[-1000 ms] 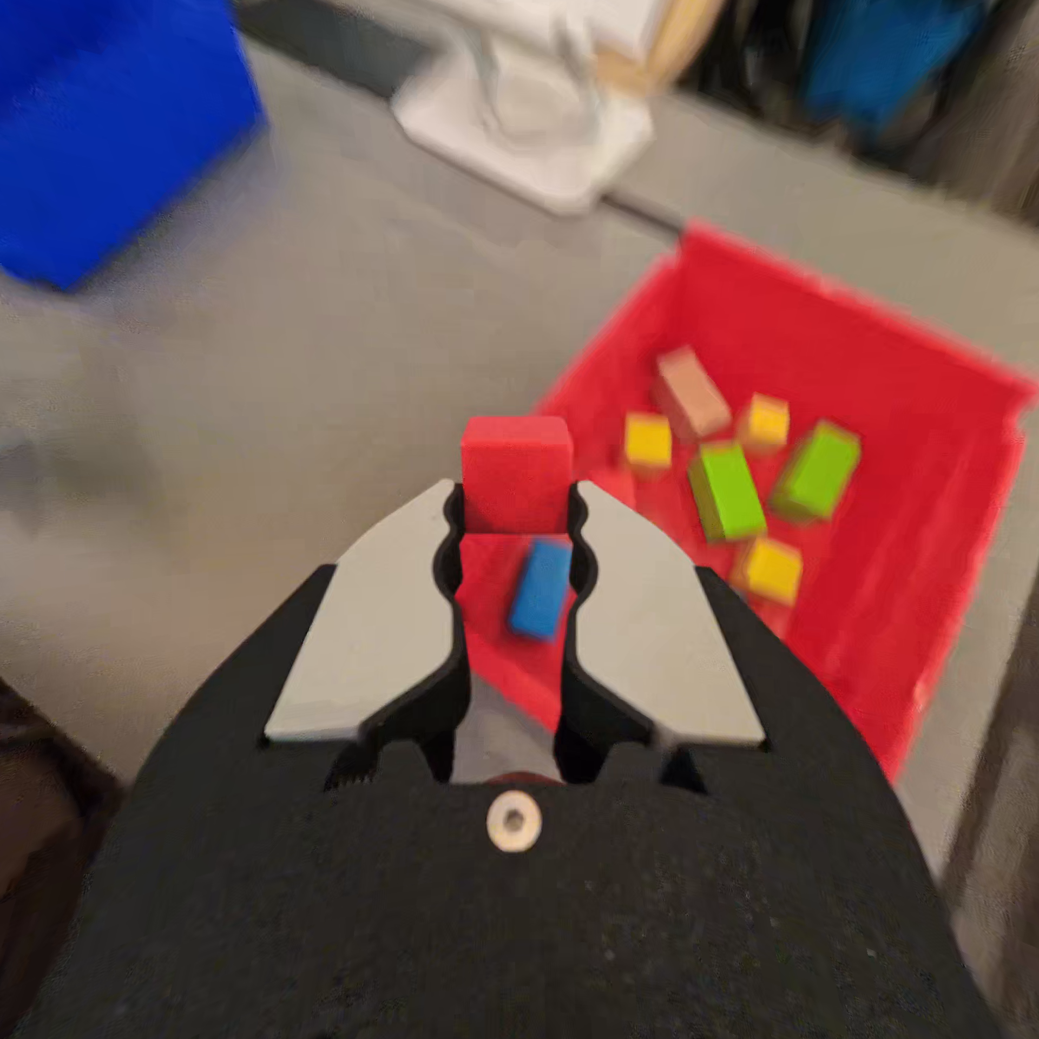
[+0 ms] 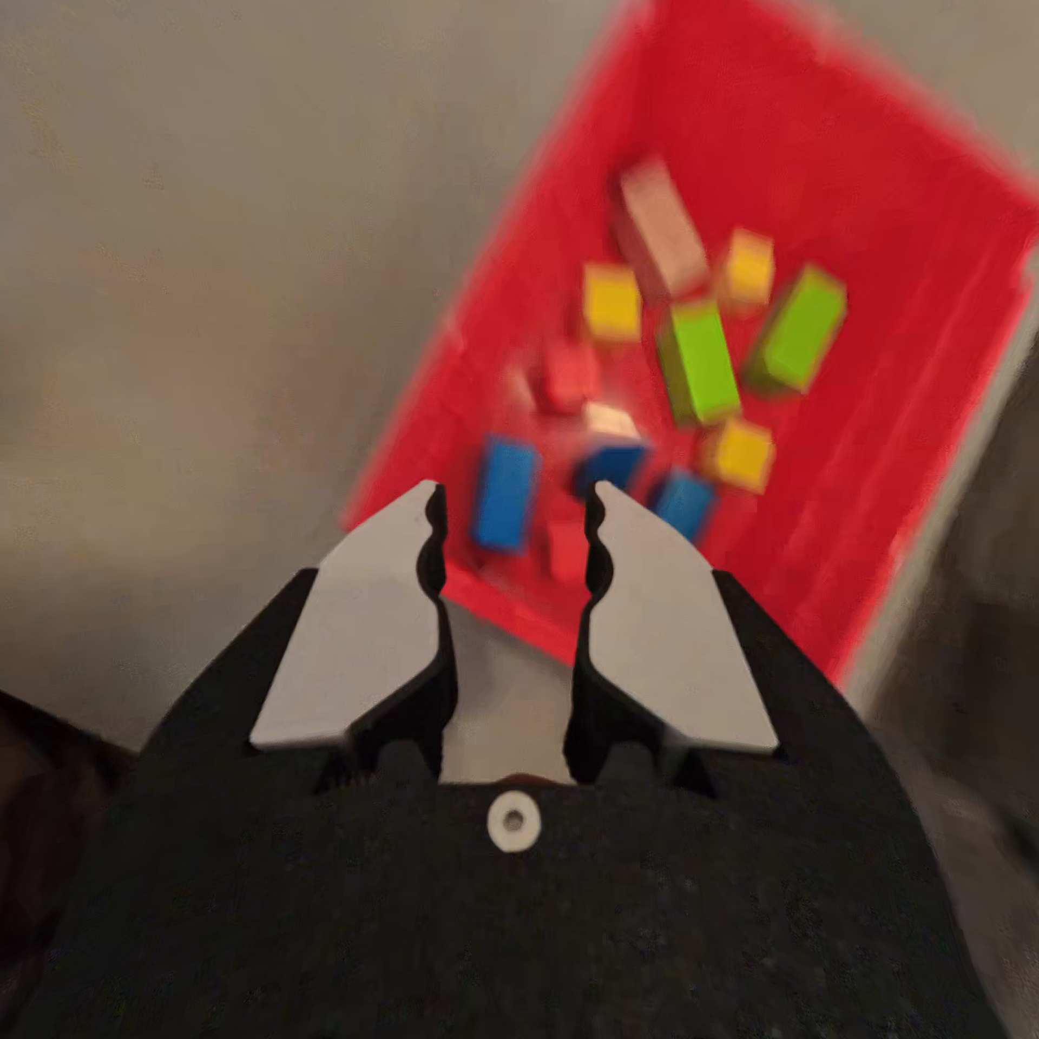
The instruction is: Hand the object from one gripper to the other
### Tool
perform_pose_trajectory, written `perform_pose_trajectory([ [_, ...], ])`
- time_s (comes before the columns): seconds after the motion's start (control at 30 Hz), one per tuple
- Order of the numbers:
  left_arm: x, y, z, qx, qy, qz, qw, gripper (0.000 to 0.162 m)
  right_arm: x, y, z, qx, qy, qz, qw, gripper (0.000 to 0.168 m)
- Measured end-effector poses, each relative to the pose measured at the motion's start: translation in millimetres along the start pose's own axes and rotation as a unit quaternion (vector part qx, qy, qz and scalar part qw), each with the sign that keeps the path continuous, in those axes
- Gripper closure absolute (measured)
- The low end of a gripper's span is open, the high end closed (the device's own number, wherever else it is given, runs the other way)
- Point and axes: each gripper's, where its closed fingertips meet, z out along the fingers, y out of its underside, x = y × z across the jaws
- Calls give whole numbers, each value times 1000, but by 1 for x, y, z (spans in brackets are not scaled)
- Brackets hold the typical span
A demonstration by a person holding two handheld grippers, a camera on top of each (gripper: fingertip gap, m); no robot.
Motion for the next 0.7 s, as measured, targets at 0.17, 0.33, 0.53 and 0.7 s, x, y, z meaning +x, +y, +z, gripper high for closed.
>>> perform_pose_trajectory([
  [0.17, -40, -53, -96, 62, -187, 33, 980, 118, -160, -60, -16, 330, -229, -23, 916, 120],
  [0.33, -136, -100, -199, 64, -459, -4, 886, 112, -289, -42, 20, 334, -398, -58, 852, 105],
  [0.53, -241, -112, -243, 57, -569, -194, 797, 112, -326, -18, 43, 270, -429, -113, 855, 103],
  [0.7, -285, -118, -245, 69, -597, -257, 757, 114, -327, -2, 50, 244, -440, -110, 857, 98],
])
